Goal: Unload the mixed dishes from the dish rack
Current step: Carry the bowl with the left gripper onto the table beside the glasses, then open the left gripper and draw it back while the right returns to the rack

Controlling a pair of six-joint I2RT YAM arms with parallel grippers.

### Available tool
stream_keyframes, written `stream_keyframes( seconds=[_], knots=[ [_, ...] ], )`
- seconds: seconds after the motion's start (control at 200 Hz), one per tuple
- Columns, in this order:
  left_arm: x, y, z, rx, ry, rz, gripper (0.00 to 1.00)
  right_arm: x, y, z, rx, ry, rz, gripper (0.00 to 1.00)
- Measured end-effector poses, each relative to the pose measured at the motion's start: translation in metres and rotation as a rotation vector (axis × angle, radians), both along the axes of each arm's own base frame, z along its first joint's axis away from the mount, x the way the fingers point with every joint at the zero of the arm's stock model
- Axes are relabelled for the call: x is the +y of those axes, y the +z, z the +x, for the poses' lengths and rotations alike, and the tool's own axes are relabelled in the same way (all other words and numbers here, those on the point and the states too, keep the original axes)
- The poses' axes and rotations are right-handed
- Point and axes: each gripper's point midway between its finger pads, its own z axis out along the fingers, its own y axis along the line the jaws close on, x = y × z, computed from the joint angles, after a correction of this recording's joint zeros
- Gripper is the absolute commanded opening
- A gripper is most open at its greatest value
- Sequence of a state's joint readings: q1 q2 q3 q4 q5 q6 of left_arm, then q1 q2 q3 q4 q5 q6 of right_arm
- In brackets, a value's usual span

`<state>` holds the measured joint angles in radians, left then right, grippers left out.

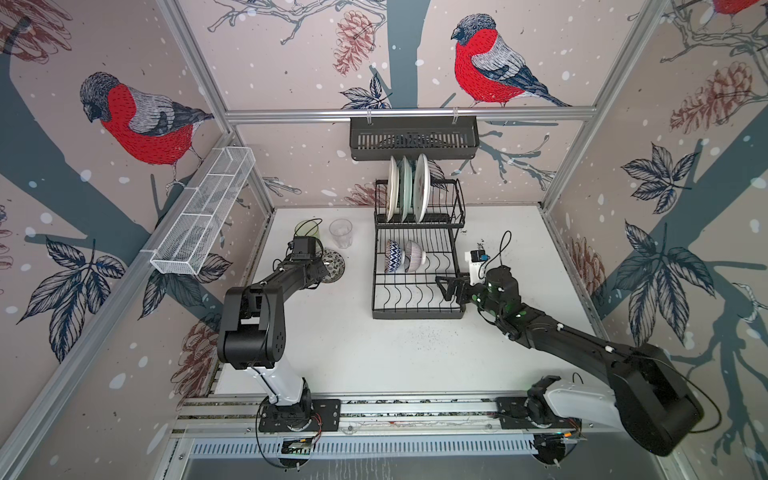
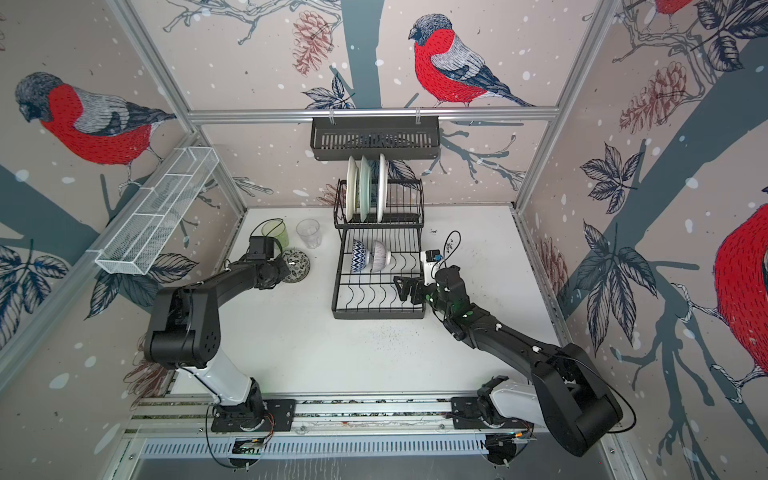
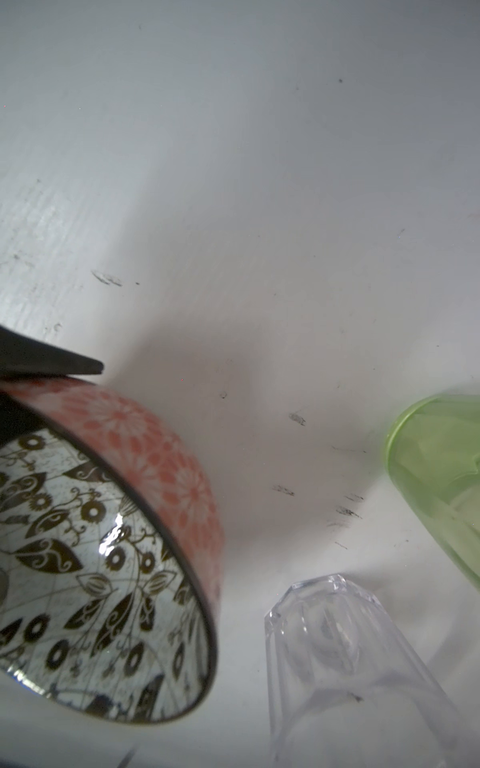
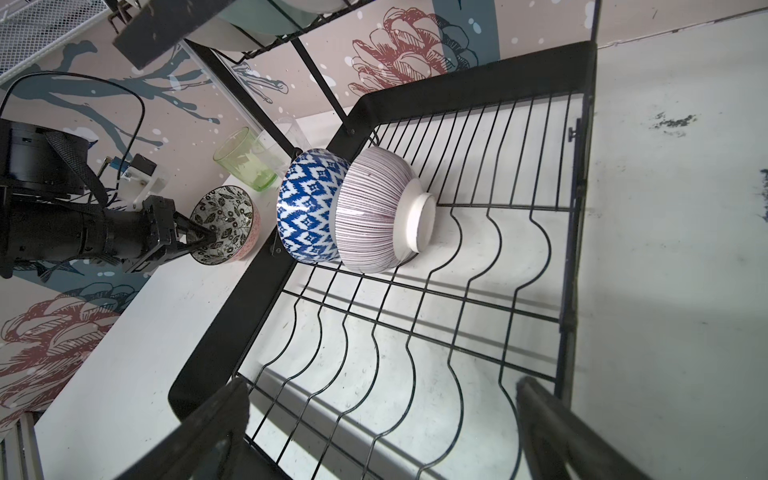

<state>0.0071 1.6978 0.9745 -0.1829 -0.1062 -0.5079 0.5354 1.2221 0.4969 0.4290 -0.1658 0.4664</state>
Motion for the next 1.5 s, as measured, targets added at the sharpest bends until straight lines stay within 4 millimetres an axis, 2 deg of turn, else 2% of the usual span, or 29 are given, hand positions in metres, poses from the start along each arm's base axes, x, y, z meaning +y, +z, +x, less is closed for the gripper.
stream_keyframes(
  seconds=[0.05, 0.165, 0.24, 0.275, 0.5, 0.54, 0.78, 1.031, 1.156, 1.316, 1.501],
  knots=[
    [0.0, 0.0, 0.001, 0.001, -0.002, 0.002, 0.21, 0.0, -0.001, -0.001, 0.001, 0.0, 0.0, 1.0],
    [0.002, -0.001, -0.002, 0.014, -0.002, 0.014, 0.31, -0.001, 0.0, -0.001, -0.002, -0.001, 0.002, 0.99],
    [0.005, 0.002, -0.003, 0.016, 0.002, 0.029, 0.52, -0.001, 0.001, -0.001, -0.004, -0.001, 0.004, 0.99],
    [0.006, 0.004, -0.004, 0.016, 0.003, 0.033, 0.6, -0.001, 0.001, -0.001, -0.004, -0.001, 0.004, 1.0],
    [0.008, 0.018, -0.005, -0.015, 0.01, 0.043, 0.89, 0.0, 0.001, 0.0, -0.006, -0.001, 0.006, 0.99],
    [0.008, 0.02, -0.006, -0.02, 0.012, 0.046, 0.97, 0.0, 0.002, 0.0, -0.007, 0.0, 0.007, 1.0],
    [0.002, 0.036, -0.01, -0.063, -0.004, 0.021, 0.98, 0.001, 0.001, -0.001, -0.004, 0.006, 0.009, 1.0],
    [-0.023, 0.06, -0.027, -0.181, -0.064, -0.096, 0.98, 0.008, 0.011, 0.0, -0.006, 0.032, 0.039, 1.0],
    [-0.047, 0.075, -0.032, -0.249, -0.138, -0.131, 0.98, 0.013, 0.009, -0.003, 0.009, 0.047, 0.052, 1.0],
    [-0.084, 0.092, -0.036, -0.32, -0.255, -0.193, 0.98, 0.028, -0.004, -0.002, 0.055, 0.073, 0.055, 0.99],
    [-0.104, 0.098, -0.046, -0.374, -0.315, -0.255, 0.97, 0.044, -0.011, 0.01, 0.07, 0.087, 0.055, 1.0]
  ],
)
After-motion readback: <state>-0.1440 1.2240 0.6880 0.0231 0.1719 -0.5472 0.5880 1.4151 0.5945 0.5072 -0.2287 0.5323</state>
